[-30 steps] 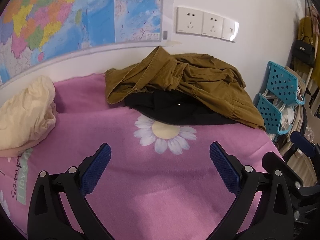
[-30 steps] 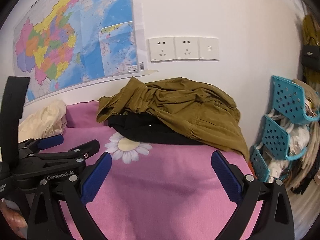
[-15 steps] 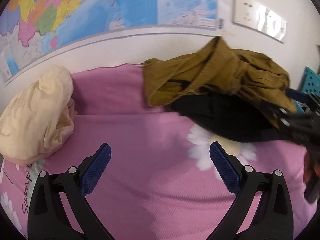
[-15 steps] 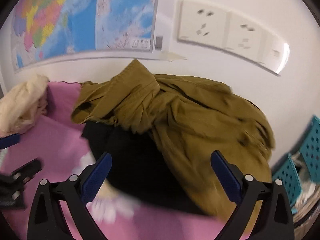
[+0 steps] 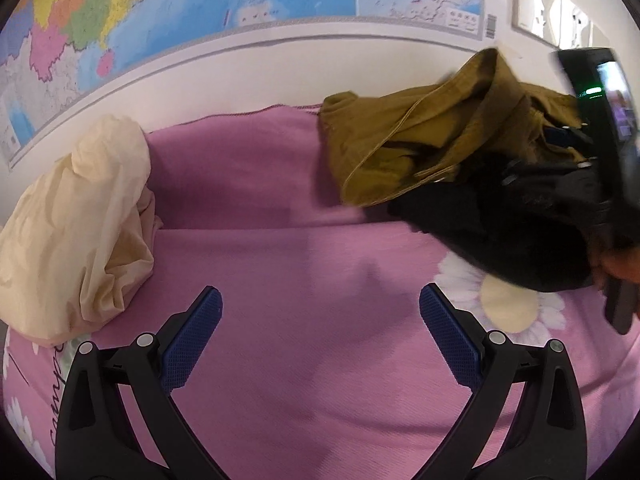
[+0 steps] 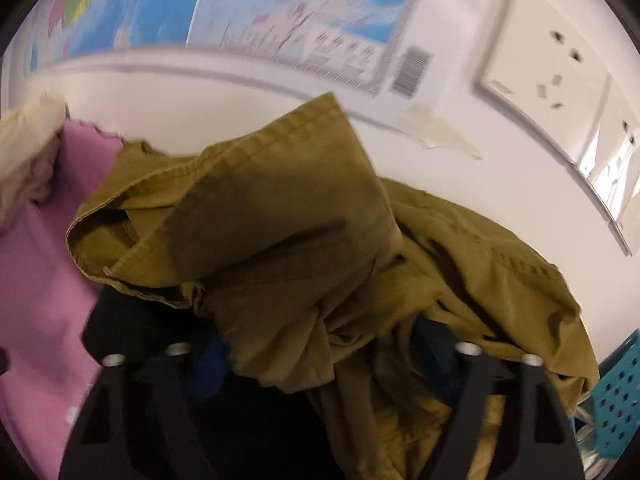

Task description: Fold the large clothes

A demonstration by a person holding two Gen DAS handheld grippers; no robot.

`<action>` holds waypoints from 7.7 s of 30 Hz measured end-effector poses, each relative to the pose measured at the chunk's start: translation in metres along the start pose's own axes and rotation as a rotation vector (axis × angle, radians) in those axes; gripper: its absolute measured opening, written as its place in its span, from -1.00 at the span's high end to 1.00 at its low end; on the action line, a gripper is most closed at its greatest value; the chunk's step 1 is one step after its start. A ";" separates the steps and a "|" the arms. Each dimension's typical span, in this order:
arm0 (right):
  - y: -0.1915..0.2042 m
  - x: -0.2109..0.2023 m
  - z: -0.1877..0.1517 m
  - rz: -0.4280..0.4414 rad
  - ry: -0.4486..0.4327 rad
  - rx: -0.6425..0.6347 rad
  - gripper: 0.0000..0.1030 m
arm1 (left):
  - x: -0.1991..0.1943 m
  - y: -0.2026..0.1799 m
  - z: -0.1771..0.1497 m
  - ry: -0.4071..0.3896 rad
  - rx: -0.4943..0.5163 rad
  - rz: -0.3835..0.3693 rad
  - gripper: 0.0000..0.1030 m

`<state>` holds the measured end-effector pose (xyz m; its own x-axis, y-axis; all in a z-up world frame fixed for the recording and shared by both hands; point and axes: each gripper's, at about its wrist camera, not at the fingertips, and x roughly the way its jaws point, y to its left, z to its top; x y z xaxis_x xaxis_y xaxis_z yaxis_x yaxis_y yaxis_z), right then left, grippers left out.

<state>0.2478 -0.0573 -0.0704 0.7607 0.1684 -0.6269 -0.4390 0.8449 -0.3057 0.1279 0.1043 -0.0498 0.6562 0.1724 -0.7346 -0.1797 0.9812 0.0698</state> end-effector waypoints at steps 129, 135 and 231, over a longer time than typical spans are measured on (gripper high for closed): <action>-0.097 -0.226 -0.127 0.294 0.125 0.212 0.79 | -0.099 0.154 -0.006 -0.060 -0.036 0.011 -0.76; -0.216 -0.182 -0.159 0.157 0.285 0.414 0.72 | -0.110 0.153 0.010 -0.084 -0.024 0.012 -0.76; -0.215 -0.178 -0.226 0.310 0.129 0.477 -0.85 | -0.166 0.127 -0.069 -0.060 0.044 0.093 -0.73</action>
<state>0.0992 -0.3834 -0.0551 0.5534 0.4069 -0.7267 -0.3451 0.9061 0.2445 -0.0543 0.1940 0.0348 0.6809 0.2661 -0.6824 -0.2103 0.9635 0.1658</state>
